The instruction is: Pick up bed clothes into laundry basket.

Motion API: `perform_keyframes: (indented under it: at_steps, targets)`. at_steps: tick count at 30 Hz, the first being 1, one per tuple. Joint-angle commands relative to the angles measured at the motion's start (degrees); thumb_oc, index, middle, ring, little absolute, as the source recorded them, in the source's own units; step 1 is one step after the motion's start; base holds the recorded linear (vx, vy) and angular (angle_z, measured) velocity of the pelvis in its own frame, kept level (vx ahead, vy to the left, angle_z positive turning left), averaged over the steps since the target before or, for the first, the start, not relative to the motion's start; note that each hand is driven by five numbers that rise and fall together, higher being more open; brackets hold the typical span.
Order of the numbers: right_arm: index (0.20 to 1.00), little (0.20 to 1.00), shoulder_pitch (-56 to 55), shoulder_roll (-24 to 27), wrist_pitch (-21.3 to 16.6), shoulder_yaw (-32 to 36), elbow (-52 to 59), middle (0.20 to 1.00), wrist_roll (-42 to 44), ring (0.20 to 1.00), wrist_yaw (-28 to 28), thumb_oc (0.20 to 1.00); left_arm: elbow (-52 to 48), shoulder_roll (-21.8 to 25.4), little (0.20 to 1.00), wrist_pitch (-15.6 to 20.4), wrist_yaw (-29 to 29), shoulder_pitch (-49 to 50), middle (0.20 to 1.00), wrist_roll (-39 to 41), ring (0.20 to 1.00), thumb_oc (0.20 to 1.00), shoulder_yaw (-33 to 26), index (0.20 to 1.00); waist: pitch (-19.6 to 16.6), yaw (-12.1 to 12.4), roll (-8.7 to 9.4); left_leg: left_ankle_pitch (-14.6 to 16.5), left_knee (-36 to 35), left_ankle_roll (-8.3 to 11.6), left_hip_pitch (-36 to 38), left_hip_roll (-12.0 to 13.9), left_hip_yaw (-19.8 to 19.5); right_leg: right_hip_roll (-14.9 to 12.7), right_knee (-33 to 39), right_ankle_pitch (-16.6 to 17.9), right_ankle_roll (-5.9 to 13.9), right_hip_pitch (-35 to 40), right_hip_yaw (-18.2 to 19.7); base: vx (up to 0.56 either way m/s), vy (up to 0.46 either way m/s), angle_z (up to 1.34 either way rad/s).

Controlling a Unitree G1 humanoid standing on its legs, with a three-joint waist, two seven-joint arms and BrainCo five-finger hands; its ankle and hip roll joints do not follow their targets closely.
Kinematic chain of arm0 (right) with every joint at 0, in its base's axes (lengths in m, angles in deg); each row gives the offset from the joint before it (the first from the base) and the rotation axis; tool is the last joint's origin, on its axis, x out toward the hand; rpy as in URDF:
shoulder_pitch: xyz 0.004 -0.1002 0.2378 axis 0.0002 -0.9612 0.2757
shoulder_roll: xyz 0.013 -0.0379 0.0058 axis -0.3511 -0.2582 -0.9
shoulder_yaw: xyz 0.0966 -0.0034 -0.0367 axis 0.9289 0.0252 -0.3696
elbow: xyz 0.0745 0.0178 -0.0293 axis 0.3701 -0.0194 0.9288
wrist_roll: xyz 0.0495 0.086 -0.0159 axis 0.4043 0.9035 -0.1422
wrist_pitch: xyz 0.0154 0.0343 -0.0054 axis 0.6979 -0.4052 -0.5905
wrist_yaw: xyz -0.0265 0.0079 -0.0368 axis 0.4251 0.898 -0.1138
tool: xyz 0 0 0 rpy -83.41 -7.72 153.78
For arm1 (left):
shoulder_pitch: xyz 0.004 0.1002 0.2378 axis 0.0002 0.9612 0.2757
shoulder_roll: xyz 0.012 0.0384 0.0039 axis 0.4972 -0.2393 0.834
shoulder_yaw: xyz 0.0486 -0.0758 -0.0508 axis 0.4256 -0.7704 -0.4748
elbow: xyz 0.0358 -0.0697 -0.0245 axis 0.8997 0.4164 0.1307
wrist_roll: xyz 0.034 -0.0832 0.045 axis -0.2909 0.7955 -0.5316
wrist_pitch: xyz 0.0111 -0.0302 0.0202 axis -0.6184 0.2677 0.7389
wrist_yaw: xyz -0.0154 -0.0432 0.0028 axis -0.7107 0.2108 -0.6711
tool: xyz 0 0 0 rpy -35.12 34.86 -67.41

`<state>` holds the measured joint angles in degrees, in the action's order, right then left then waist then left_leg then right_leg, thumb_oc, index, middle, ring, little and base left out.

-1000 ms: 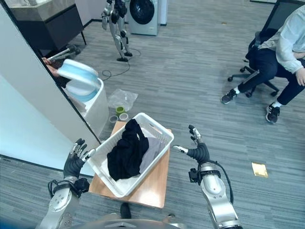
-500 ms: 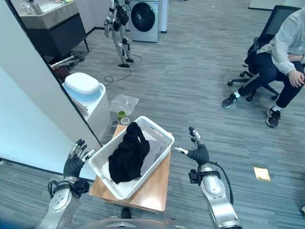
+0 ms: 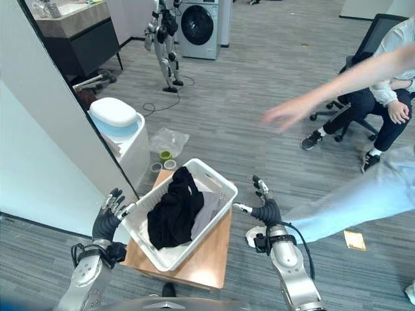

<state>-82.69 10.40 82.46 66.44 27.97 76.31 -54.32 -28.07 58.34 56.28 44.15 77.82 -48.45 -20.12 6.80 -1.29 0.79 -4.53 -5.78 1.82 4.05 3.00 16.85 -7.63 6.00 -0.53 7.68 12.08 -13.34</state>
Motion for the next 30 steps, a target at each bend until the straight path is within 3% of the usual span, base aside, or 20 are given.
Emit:
perform_keyframes:
  at_steps: [1,10,11,15,16,19,20,21,22,23,27,30]
  targets:
    - [1.0,1.0,3.94,-0.57,-2.17,2.36,-0.33,1.0,-0.41,1.0,0.82,1.0,0.51,2.1,1.0,1.74,-0.22,-5.93,1.0,-2.51,1.0,1.0,1.11,1.0,2.33,1.35,-0.81,5.81,0.78,1.94,4.33,3.17,0.74,-0.64,-4.29,-2.12,-0.65,-3.2,-5.43,-0.03,0.004,0.11]
    - [1.0,1.0,4.13,0.19,-2.38,1.66,-0.71,1.0,-1.97,1.0,0.47,1.0,0.12,2.09,1.0,1.86,0.69,-4.14,1.0,-1.76,1.0,1.0,0.63,1.0,1.98,2.82,-0.67,5.71,0.78,1.76,3.76,2.47,-0.49,-0.37,-2.27,-2.41,-0.71,-1.7,-6.81,-0.01,0.011,0.08]
    - [1.0,1.0,5.03,0.39,-2.39,1.29,-0.71,1.0,-3.29,1.0,0.6,1.0,0.27,2.29,1.0,1.75,0.45,-4.48,1.0,-1.74,1.0,1.0,0.86,1.0,2.81,3.02,-1.37,6.1,0.78,1.12,3.41,2.45,-1.17,-0.92,-9.32,-3.6,-0.82,-5.53,-6.41,-0.1,0.041,0.06]
    - [1.0,1.0,5.66,0.38,-2.52,1.35,-0.81,1.0,-3.67,1.0,0.74,1.0,0.3,2.62,1.0,1.86,-0.07,-5.43,1.0,-2.12,1.0,1.0,1.33,1.0,4.13,2.81,-1.77,5.59,0.78,0.61,3.09,2.4,-2.41,-0.54,-15.3,-5.62,-0.77,-8.58,-4.1,-0.12,0.019,0.02]
    - [1.0,1.0,5.92,0.6,-2.65,1.72,-0.78,1.0,-3.97,1.0,0.89,1.0,0.29,3.15,1.0,2.18,-0.46,-6.55,1.0,-2.3,1.0,1.0,1.58,1.0,4.99,2.24,-2.07,5.2,0.78,-0.08,2.29,2.12,-4.34,0.82,-21.91,-7.44,-0.08,-11.62,1.77,-0.18,0.009,0.12]
    - [1.0,1.0,6.48,0.67,-2.83,1.98,-0.82,1.0,-4.61,1.0,1.45,1.0,0.19,3.98,1.0,2.27,-0.82,-8.47,1.0,-2.94,1.0,1.0,2.07,1.0,5.22,2.19,-2.71,4.61,0.78,-0.99,0.84,1.5,-7.64,2.51,-32.99,-8.45,-0.27,-13.68,10.73,-0.16,-0.064,0.37]
    - [1.0,1.0,6.33,0.67,-2.88,2.13,-0.61,1.0,-4.59,1.0,1.65,1.0,0.25,4.19,1.0,2.38,-0.89,-8.85,1.0,-2.81,1.0,1.0,2.15,1.0,4.9,2.03,-2.6,4.36,0.78,-0.95,0.46,1.31,-8.68,3.01,-31.97,-8.47,-0.63,-12.08,12.95,-0.08,-0.162,1.05]
    - [1.0,1.0,6.54,0.79,-2.7,2.4,-0.51,1.0,-4.69,1.0,1.43,1.0,0.33,4.13,1.0,2.26,-0.73,-9.04,1.0,-2.99,1.0,1.0,2.49,1.0,4.23,2.23,-2.04,4.22,0.78,-0.82,-0.16,0.9,-9.72,2.91,-27.58,-10.67,-1.94,-9.41,14.35,-0.04,-0.126,1.2]
    - [1.0,1.0,6.53,0.76,-2.71,2.4,-0.52,1.0,-4.69,1.0,1.42,1.0,0.32,4.16,1.0,2.24,-0.73,-9.02,1.0,-3.0,1.0,1.0,2.5,1.0,4.44,1.97,-2.0,4.25,0.78,-0.83,0.1,0.82,-9.99,2.82,-27.1,-10.61,-1.94,-8.79,14.04,-0.07,-0.296,0.99]
    - [1.0,1.0,8.45,1.09,-2.34,1.14,-1.85,1.0,-4.27,1.0,1.08,1.0,0.39,3.49,1.0,2.38,-1.16,-8.62,1.0,-1.72,1.0,1.0,1.47,1.0,3.59,3.76,-1.02,3.66,2.87,-0.4,-1.19,0.78,-9.54,1.95,-17.48,-11.39,-3.36,-3.59,11.6,-0.07,-0.237,0.67]
    - [1.0,1.0,8.88,2.28,-2.18,0.89,-1.47,1.0,-3.74,1.0,0.38,1.0,-0.07,2.88,1.0,2.45,-0.26,-7.28,1.0,-0.17,1.0,1.0,1.4,1.0,3.81,5.1,-0.5,2.81,7.94,1.19,-4.85,2.23,-9.15,3.25,-9.82,-10.39,-4.37,-0.07,10.57,-0.15,-0.253,0.06]
    - [1.0,1.0,9.01,3.0,-1.99,1.18,-1.71,1.0,-3.39,1.0,0.74,1.0,-0.15,2.21,1.0,2.16,0.13,-6.42,1.0,0.4,1.0,1.0,2.04,1.0,4.25,5.12,-1.09,0.82,8.46,3.02,-5.9,4.2,-8.7,4.08,-5.39,-9.54,-5.36,2.58,8.58,-0.17,-0.15,0.37]
